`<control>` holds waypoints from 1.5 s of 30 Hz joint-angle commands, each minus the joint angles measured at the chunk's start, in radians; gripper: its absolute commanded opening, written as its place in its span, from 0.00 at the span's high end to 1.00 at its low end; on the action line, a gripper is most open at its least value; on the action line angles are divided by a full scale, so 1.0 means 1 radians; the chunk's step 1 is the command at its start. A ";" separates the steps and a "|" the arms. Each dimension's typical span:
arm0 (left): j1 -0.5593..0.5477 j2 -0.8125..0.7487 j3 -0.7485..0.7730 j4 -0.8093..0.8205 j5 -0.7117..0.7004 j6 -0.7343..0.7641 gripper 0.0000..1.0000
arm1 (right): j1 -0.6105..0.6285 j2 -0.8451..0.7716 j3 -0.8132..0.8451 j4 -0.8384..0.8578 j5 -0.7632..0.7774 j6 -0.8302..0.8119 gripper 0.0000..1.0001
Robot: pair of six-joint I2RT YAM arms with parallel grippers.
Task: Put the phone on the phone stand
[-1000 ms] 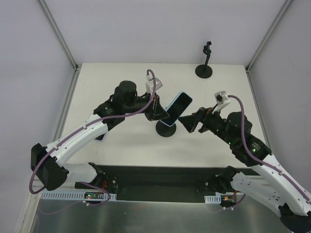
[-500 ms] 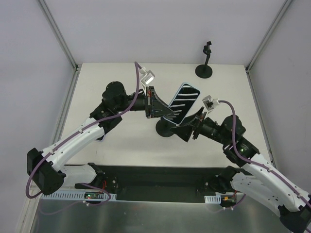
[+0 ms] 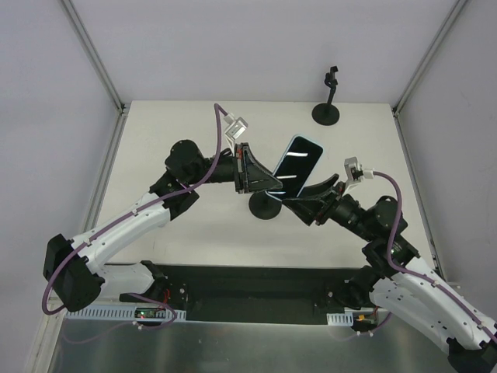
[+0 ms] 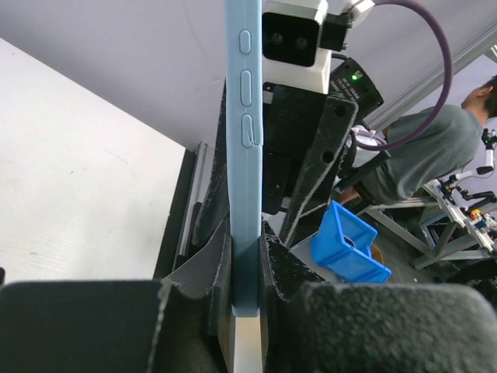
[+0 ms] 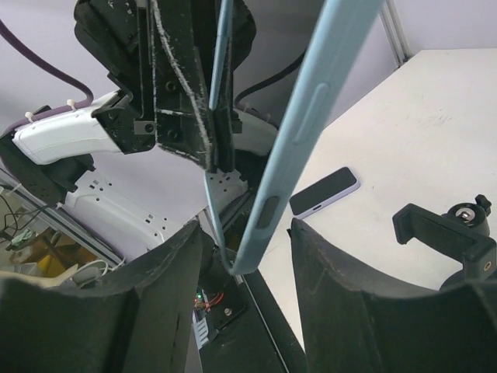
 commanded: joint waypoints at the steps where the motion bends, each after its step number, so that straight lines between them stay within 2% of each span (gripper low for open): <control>1: -0.025 -0.055 0.015 0.158 -0.035 -0.028 1.00 | -0.002 -0.012 -0.005 0.092 0.016 0.022 0.51; 7: -0.054 -0.044 0.009 0.178 -0.041 -0.047 1.00 | -0.002 -0.021 -0.017 0.110 0.025 0.032 0.63; 17: -0.088 -0.044 -0.014 0.218 -0.045 -0.062 1.00 | -0.002 -0.037 -0.024 0.123 0.016 0.042 0.62; 20: -0.092 -0.044 -0.016 0.221 -0.045 -0.063 1.00 | -0.002 -0.037 -0.024 0.129 0.008 0.043 0.73; 21: -0.094 -0.043 -0.018 0.221 -0.047 -0.063 1.00 | -0.002 -0.035 -0.021 0.130 0.002 0.042 0.82; 23: -0.094 -0.040 -0.019 0.219 -0.042 -0.062 1.00 | -0.002 -0.034 -0.017 0.127 -0.005 0.033 0.94; 24: -0.094 -0.039 -0.011 0.193 -0.041 -0.054 0.91 | -0.002 -0.032 -0.014 0.121 -0.008 0.025 0.99; 26: -0.092 -0.055 0.013 0.095 -0.038 0.032 0.68 | -0.002 -0.035 0.001 0.069 -0.015 -0.016 0.99; 27: -0.092 -0.064 0.048 -0.043 -0.044 0.074 0.42 | -0.002 -0.038 0.006 0.054 -0.027 -0.038 0.99; 28: -0.091 -0.082 0.070 -0.113 -0.052 0.119 0.31 | -0.002 -0.040 0.004 0.037 -0.039 -0.052 0.99; 30: -0.086 -0.092 0.137 -0.233 -0.065 0.225 0.26 | 0.000 -0.047 0.003 0.014 -0.065 -0.084 1.00; 31: -0.080 -0.080 0.163 -0.312 -0.049 0.243 0.26 | -0.002 -0.046 0.004 0.014 -0.086 -0.092 1.00; 33: -0.048 -0.055 0.234 -0.371 0.035 0.251 0.31 | -0.002 -0.029 0.021 0.012 -0.156 -0.110 1.00; 37: 0.004 -0.010 0.271 -0.385 0.166 0.193 0.39 | 0.000 -0.005 0.084 -0.061 -0.249 -0.145 1.00; 43: 0.007 0.014 0.289 -0.396 0.272 0.226 0.44 | -0.002 0.034 0.127 -0.146 -0.309 -0.164 1.00; 45: 0.007 0.023 0.318 -0.448 0.280 0.262 0.50 | -0.002 0.029 0.121 -0.144 -0.295 -0.164 1.00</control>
